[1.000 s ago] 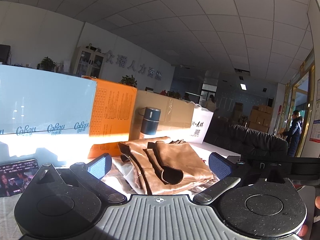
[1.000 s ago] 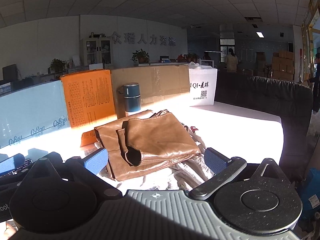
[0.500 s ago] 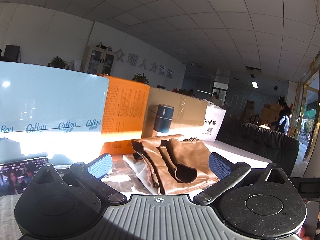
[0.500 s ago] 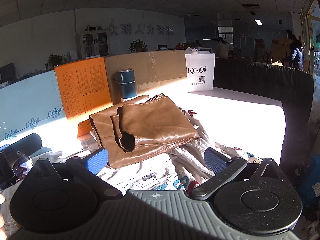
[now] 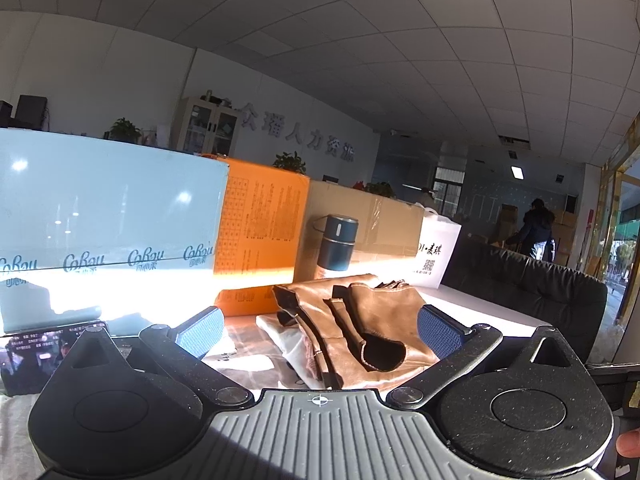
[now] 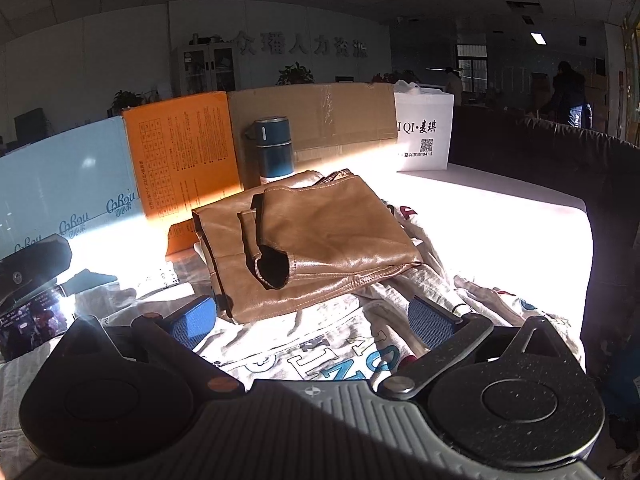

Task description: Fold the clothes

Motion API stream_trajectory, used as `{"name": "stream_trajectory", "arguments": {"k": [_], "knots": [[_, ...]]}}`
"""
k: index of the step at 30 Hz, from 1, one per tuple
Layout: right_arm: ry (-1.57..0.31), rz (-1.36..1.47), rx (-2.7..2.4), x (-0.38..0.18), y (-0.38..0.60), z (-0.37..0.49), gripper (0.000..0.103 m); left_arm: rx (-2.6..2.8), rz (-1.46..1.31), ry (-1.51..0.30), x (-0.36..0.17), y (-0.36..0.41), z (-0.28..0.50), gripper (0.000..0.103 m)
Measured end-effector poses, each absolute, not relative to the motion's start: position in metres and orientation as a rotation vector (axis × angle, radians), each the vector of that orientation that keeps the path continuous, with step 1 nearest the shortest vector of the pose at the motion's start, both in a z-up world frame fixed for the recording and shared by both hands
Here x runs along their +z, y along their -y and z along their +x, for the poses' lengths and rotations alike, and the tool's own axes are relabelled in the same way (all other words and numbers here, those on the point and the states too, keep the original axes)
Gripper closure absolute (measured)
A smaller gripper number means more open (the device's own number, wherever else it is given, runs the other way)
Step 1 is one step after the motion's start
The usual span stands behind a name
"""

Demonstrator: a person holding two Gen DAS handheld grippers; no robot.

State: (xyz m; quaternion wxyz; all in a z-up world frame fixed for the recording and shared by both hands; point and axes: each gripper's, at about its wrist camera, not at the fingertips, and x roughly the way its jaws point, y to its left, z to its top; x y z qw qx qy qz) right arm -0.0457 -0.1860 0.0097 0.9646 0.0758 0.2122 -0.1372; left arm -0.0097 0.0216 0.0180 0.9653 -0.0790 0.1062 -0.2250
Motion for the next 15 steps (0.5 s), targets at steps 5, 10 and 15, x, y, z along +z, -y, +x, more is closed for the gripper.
{"name": "stream_trajectory", "arguments": {"k": [5, 10, 15], "knots": [[-0.432, 0.158, -0.304, 0.0072, 0.1879, -0.0463, 0.000, -0.445, -0.167, -0.220, 0.0182, -0.0229, -0.0086, 0.000], [-0.432, 0.167, -0.312, 0.0056, 0.1909, -0.0460, 0.000, -0.443, -0.173, -0.224, 0.0179, -0.0236, -0.0077, 0.000], [-0.449, 0.157, -0.309, 0.0011, 0.1891, -0.0407, 0.000, -0.434, -0.175, -0.241, 0.0168, -0.0229, -0.0061, 0.000]]}}
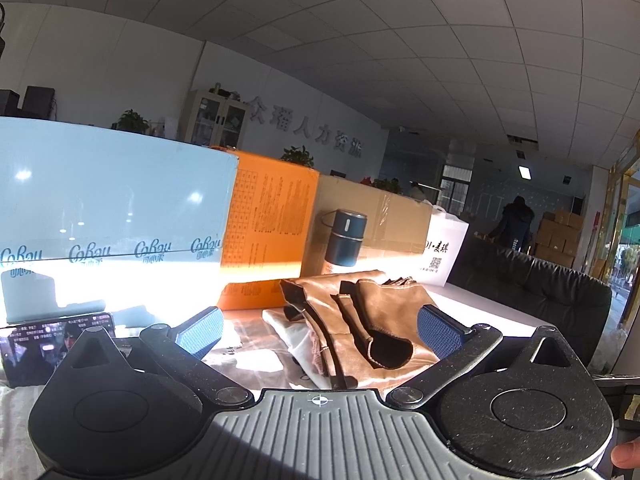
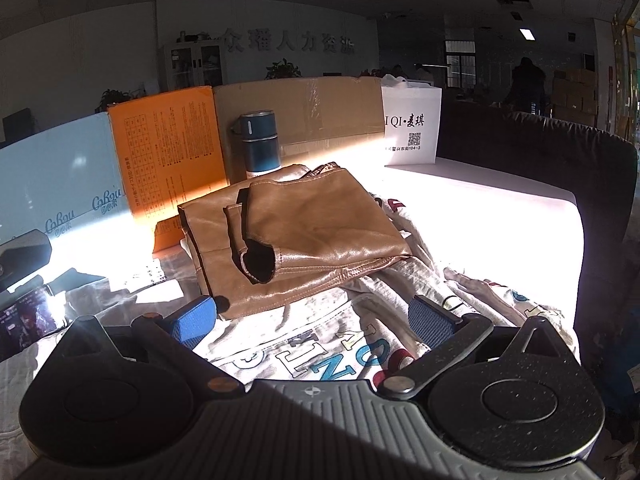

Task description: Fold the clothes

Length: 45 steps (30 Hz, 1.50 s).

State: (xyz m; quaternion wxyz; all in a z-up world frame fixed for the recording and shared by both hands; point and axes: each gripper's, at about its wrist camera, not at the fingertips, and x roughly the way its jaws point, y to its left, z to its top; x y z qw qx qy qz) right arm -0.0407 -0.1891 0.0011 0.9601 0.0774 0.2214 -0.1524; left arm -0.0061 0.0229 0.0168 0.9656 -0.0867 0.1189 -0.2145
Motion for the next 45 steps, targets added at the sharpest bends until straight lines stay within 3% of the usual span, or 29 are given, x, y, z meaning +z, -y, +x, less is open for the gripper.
{"name": "stream_trajectory", "arguments": {"k": [33, 45], "knots": [[-0.433, 0.311, -0.259, -0.023, 0.226, -0.053, 0.000, -0.498, -0.134, -0.310, 0.007, -0.006, -0.004, 0.000], [-0.422, 0.240, -0.246, -0.027, 0.209, -0.054, 0.000, -0.463, -0.142, -0.320, 0.005, -0.003, -0.004, 0.000]]}}
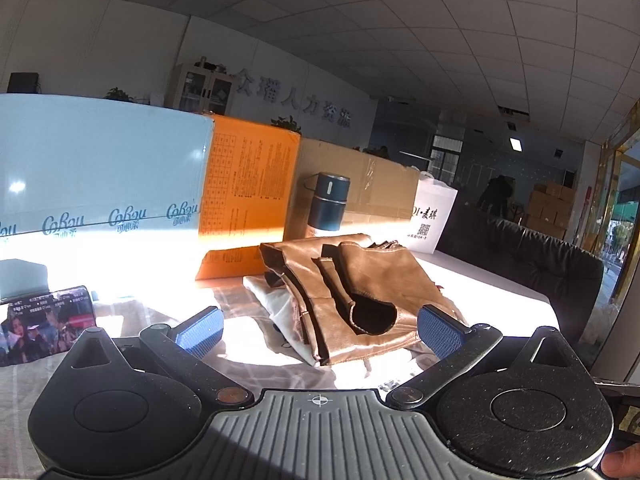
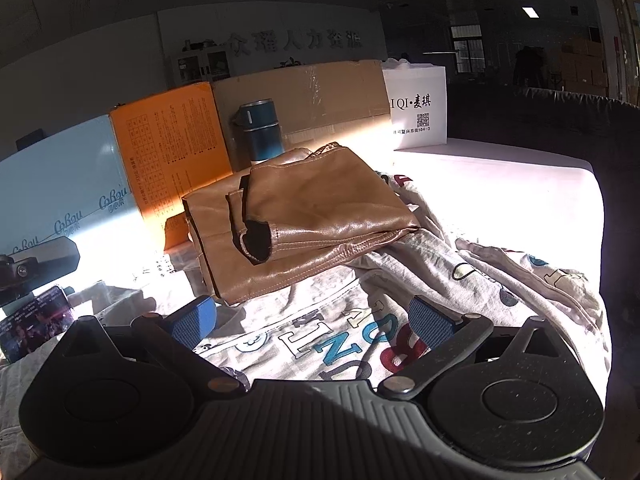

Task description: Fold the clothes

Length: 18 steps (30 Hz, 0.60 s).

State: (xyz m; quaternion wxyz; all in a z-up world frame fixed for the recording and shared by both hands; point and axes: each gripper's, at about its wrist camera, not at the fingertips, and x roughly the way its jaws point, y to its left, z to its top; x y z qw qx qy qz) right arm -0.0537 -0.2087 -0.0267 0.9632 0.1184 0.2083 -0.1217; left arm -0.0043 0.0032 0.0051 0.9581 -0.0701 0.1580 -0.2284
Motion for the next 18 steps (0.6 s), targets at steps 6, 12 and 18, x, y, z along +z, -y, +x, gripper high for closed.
{"name": "stream_trajectory", "arguments": {"k": [6, 12, 18], "knots": [[-0.403, 0.198, -0.263, -0.025, 0.202, -0.053, 0.000, -0.431, -0.134, -0.298, 0.006, -0.006, -0.005, 0.000], [-0.379, 0.162, -0.296, -0.021, 0.198, -0.052, 0.000, -0.392, -0.079, -0.267, 0.008, -0.003, -0.010, 0.000], [-0.368, 0.127, -0.329, -0.017, 0.195, -0.050, 0.000, -0.333, -0.049, -0.248, 0.009, -0.004, -0.011, 0.000]]}}
